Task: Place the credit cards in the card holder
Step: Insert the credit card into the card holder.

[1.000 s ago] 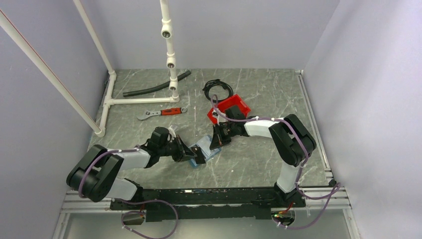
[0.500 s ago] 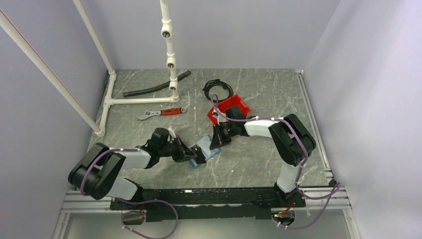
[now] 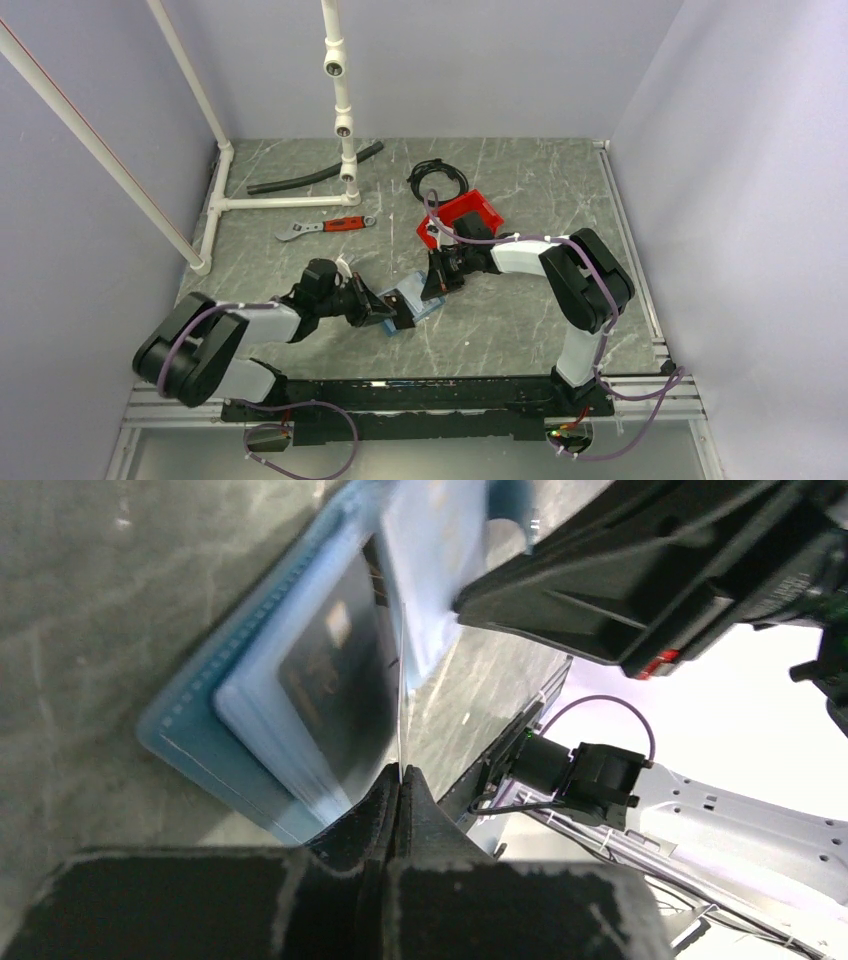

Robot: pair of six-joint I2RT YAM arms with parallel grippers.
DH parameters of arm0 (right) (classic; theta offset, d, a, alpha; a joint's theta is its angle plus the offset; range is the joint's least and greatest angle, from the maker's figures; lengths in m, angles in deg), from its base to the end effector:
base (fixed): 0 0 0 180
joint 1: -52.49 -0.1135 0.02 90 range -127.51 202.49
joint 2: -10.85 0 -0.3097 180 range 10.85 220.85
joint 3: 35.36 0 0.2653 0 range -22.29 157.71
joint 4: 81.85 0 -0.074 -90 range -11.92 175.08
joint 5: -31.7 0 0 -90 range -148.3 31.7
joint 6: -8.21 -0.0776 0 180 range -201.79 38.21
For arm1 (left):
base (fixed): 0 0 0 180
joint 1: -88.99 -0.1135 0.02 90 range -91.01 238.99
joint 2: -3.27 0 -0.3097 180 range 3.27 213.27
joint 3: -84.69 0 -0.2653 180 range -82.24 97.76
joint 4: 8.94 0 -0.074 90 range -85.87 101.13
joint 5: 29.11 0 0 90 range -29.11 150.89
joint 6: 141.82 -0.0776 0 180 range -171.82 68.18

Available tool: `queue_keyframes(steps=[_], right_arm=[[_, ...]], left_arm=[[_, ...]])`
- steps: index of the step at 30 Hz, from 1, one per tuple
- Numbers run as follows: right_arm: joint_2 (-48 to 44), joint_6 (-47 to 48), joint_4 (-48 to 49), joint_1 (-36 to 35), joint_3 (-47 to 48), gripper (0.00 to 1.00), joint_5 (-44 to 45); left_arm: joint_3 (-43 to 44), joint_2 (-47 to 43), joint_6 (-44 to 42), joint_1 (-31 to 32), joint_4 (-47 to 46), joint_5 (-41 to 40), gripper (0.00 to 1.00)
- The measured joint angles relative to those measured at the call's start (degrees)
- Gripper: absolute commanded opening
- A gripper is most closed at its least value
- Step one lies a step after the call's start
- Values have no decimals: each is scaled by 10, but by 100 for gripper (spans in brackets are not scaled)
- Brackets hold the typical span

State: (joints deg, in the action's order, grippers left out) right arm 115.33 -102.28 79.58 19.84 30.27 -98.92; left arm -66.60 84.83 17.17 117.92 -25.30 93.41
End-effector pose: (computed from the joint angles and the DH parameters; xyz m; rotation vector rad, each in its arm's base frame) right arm 0.2890 0.2452 0.1350 -0.5726 2.6367 1.2386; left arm 0.1959 -0.1559 0.1255 -0.5193 2.5154 -1.4529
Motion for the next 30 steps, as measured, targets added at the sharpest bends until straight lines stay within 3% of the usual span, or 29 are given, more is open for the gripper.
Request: queue_keyframes(steps=[6, 15, 30], right_arm=[[4, 0, 4, 1, 0, 0, -7], [5, 0, 7, 1, 0, 0, -10], [8, 0, 10, 1, 0, 0, -16]], left_arm=[[15, -75, -24, 0, 64, -12, 0], [14, 6, -14, 0, 11, -2, 0], [6, 32, 10, 0, -31, 3, 0]])
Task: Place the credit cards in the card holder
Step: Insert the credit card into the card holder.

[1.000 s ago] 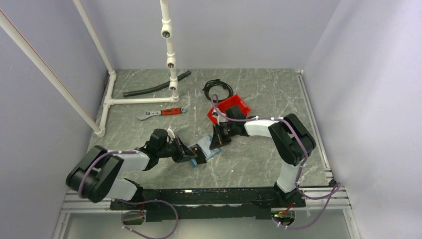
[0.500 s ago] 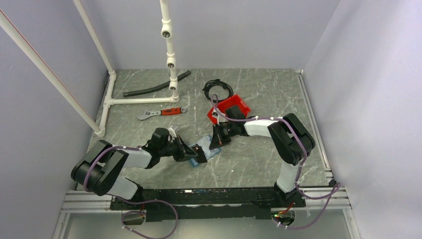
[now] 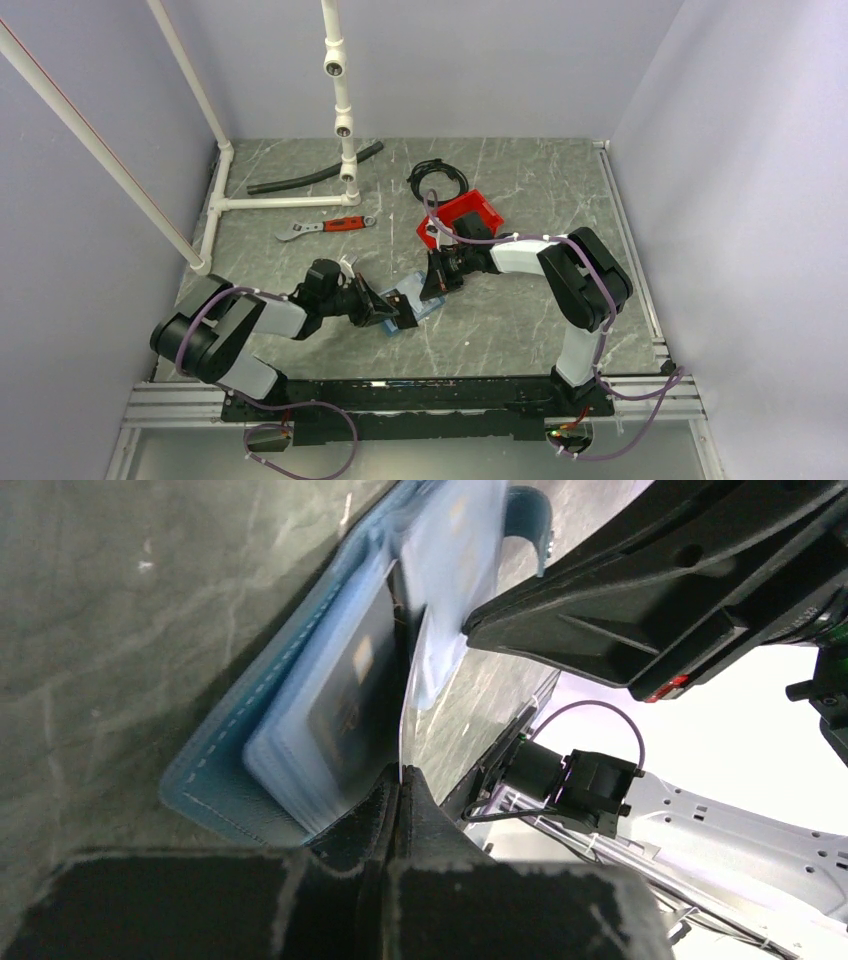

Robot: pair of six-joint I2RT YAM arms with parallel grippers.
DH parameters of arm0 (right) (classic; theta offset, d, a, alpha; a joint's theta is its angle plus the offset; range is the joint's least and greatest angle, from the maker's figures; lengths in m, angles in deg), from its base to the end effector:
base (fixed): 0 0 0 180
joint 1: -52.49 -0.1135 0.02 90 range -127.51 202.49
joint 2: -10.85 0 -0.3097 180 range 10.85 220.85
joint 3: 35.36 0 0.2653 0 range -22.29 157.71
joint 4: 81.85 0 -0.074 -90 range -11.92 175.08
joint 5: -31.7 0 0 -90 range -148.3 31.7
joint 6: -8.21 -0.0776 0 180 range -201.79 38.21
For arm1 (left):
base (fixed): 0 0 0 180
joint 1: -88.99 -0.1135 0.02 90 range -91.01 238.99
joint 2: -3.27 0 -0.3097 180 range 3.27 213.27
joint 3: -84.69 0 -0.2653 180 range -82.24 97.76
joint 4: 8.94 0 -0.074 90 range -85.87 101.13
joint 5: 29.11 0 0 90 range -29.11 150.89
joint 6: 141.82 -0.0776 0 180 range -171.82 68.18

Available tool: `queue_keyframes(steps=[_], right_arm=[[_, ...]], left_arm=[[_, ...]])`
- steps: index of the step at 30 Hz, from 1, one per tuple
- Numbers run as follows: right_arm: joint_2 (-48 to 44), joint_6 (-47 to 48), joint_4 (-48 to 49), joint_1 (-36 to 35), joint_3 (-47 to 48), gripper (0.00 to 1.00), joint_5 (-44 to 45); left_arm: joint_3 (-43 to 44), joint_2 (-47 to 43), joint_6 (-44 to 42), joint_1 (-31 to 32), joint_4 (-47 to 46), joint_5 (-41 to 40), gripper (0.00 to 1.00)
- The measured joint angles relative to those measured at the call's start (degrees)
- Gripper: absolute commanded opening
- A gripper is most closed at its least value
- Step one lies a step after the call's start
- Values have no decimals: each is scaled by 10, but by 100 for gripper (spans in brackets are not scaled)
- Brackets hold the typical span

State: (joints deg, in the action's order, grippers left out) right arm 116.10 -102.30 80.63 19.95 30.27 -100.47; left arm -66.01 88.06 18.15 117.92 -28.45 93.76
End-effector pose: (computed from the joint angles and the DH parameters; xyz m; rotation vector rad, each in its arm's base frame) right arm 0.2899 0.2468 0.1326 -0.5825 2.6270 1.2744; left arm 0.2026 -0.1601 0.1215 -0.5323 2.5111 -1.4700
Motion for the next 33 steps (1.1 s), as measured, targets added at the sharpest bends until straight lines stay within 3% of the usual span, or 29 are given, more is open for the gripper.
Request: queue_keyframes(steps=[10, 23, 33], right_arm=[[1, 0, 0, 0, 0, 0, -1], [1, 0, 2, 0, 0, 0, -3], [2, 0, 2, 0, 0, 0, -4]], left_arm=[[-25, 58, 50, -7, -97, 15, 0], [-11, 55, 57, -33, -90, 1, 0], [-7, 114, 77, -35, -157, 7, 0]])
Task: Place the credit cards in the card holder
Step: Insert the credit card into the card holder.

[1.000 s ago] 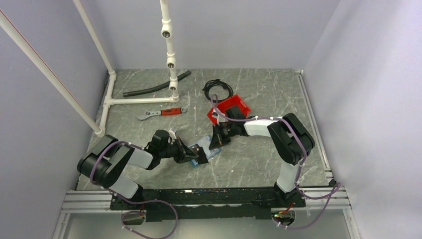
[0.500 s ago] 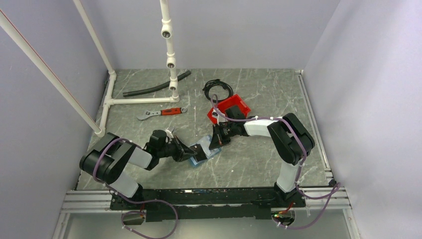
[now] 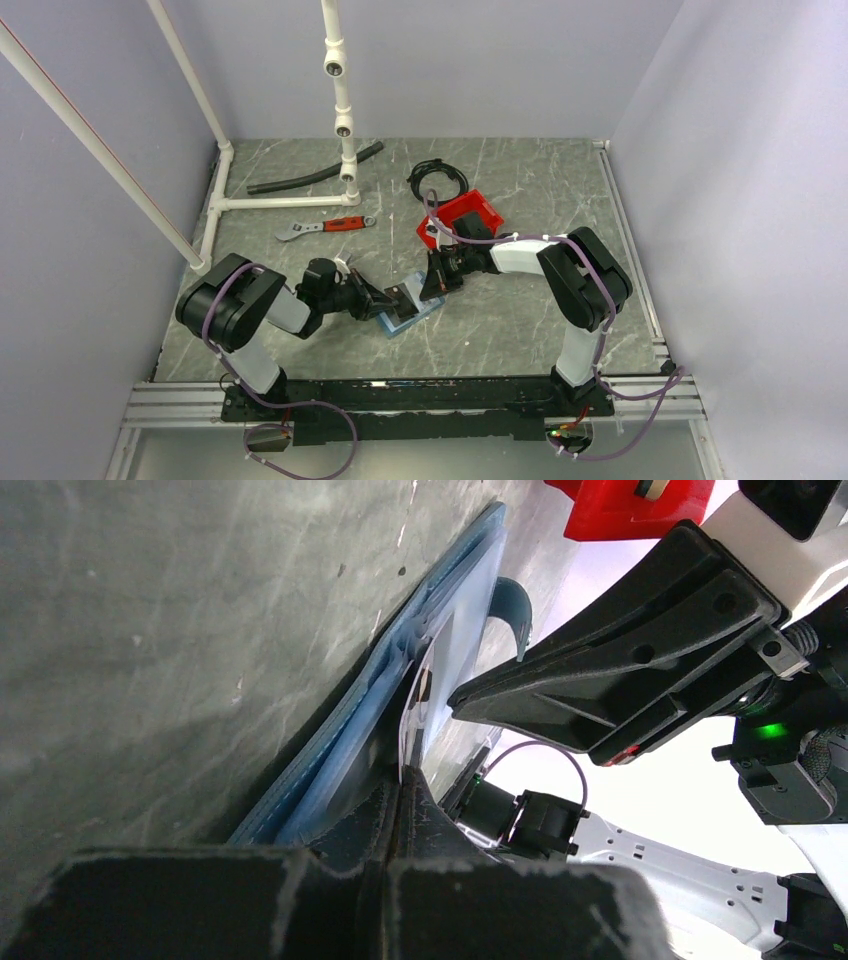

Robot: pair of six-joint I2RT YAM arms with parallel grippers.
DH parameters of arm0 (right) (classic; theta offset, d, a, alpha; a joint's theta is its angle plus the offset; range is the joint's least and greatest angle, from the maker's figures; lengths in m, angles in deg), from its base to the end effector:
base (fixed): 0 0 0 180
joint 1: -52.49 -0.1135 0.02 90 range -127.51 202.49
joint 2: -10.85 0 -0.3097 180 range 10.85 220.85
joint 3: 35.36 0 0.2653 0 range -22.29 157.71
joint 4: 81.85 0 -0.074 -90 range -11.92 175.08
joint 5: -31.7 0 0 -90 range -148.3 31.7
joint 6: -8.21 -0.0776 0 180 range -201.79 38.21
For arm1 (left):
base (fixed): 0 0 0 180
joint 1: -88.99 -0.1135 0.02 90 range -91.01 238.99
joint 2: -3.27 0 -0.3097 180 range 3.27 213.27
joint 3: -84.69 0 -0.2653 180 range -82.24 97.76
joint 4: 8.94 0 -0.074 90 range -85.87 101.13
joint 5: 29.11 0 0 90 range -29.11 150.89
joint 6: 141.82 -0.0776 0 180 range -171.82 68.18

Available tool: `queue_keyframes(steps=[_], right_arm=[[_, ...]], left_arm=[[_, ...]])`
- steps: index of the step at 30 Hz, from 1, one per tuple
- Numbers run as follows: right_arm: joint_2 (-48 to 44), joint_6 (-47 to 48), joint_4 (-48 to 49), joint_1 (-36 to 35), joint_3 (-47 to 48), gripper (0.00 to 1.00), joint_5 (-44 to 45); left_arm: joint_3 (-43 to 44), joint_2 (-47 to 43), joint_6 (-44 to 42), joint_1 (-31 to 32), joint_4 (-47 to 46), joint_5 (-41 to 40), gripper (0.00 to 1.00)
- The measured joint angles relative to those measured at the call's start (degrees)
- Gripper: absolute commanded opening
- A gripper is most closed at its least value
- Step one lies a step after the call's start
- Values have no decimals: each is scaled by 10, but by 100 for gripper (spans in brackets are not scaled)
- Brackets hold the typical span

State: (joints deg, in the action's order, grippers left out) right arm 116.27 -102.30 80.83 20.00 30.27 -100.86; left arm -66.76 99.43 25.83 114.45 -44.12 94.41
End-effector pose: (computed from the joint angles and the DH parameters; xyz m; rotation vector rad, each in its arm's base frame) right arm 0.2902 0.2470 0.1321 -0.5843 2.6252 1.2832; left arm 0.2266 -0.1553 0.1017 -0.7273 2.4243 -1.5421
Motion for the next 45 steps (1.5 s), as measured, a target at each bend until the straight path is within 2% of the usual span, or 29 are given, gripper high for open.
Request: queue_keyframes(steps=[8, 11, 14, 20, 23, 25, 31, 38, 42, 45], right_arm=[[0, -1, 0, 0, 0, 1, -1], [0, 0, -18, 0, 9, 20, 5], [-16, 2, -51, -3, 18, 31, 27], [-35, 27, -110, -1, 52, 43, 90], [-32, 37, -119, 1, 59, 45, 110], [-21, 44, -126, 1, 68, 41, 121], [-2, 45, -116, 6, 69, 7, 119], [-5, 28, -62, 13, 38, 3, 103], [-5, 19, -54, 16, 33, 1, 100], [-5, 18, -52, 14, 33, 0, 99]], left_arm=[[-1, 0, 11, 5, -4, -16, 0], [-1, -2, 13, 13, -3, -30, 0], [-1, -10, 12, 24, 4, -49, 0], [5, -12, 12, 38, 9, -70, 0], [5, -12, 12, 41, 9, -77, 0], [6, -12, 12, 43, 9, -80, 0], [18, -6, 12, 54, 12, -94, 0], [61, 8, 10, 84, 40, -131, 0], [75, 2, 10, 90, 72, -139, 21], [80, -35, 0, 95, 137, -158, 37]])
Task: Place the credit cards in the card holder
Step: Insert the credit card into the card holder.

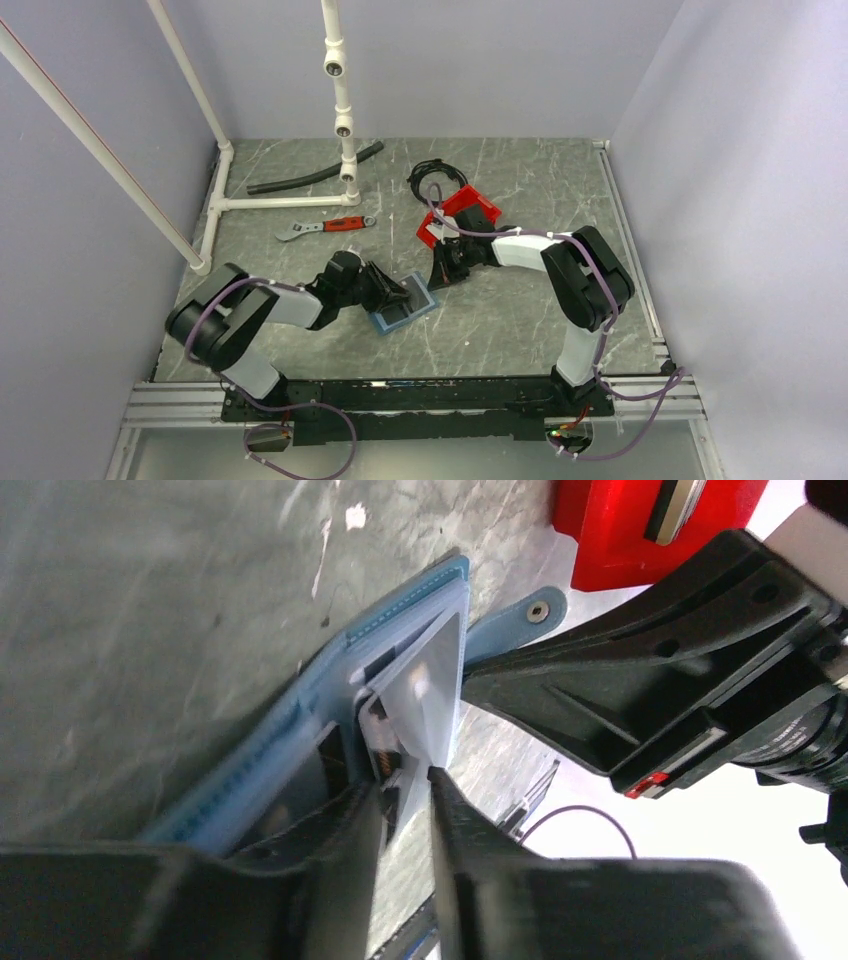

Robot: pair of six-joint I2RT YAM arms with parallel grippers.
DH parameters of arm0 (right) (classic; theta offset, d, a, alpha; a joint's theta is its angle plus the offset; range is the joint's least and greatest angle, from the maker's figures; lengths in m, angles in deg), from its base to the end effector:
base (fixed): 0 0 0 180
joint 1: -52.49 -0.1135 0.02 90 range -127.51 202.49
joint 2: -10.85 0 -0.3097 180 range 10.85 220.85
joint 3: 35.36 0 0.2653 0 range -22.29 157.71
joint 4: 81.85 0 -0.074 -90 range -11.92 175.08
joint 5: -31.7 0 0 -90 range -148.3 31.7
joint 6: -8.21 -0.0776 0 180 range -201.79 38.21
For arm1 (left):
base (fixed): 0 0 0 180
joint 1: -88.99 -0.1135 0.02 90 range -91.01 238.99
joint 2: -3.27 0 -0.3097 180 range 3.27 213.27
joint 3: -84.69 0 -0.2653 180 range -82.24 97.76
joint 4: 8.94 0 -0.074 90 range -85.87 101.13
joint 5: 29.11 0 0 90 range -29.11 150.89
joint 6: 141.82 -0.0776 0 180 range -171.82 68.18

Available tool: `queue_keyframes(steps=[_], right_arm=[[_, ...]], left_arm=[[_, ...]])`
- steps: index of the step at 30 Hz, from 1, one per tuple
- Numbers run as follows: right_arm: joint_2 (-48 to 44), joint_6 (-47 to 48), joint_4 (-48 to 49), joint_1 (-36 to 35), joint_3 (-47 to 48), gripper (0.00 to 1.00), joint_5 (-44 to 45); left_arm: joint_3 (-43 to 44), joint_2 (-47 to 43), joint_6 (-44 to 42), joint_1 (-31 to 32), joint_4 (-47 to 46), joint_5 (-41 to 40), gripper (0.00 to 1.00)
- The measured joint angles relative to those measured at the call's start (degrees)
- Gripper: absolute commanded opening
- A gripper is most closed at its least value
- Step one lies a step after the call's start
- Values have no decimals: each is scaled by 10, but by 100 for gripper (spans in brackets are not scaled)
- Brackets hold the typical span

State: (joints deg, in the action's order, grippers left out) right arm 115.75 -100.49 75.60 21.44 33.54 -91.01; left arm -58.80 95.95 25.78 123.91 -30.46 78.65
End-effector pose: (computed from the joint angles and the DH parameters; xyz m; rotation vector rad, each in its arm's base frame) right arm 0.3099 0.2355 0.1380 -0.5115 2.6564 1.0371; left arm 0.2356 -0.1933 0.1184 -0.7265 2.4283 -1.3210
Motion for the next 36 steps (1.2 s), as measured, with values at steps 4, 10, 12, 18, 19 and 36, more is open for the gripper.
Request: queue_keyframes(steps=[4, 10, 12, 18, 19, 36], right_arm=[[0, 0, -3, -9, 0, 0, -10], [-2, 5, -18, -17, 0, 2, -12], [-8, 8, -32, -17, 0, 7, -12], [-37, 17, -58, -19, 1, 9, -13], [-42, 17, -59, -19, 1, 8, -15], [-85, 7, -61, -21, -11, 38, -14]], left_arm=[[2, -66, -19, 3, 89, -21, 51], [26, -93, -42, 3, 176, -22, 57], [32, -94, -49, 3, 191, -21, 60], [64, -80, -69, 3, 226, -10, 62], [72, -72, -70, 4, 228, -6, 66], [178, -151, -156, 15, 531, -43, 100]])
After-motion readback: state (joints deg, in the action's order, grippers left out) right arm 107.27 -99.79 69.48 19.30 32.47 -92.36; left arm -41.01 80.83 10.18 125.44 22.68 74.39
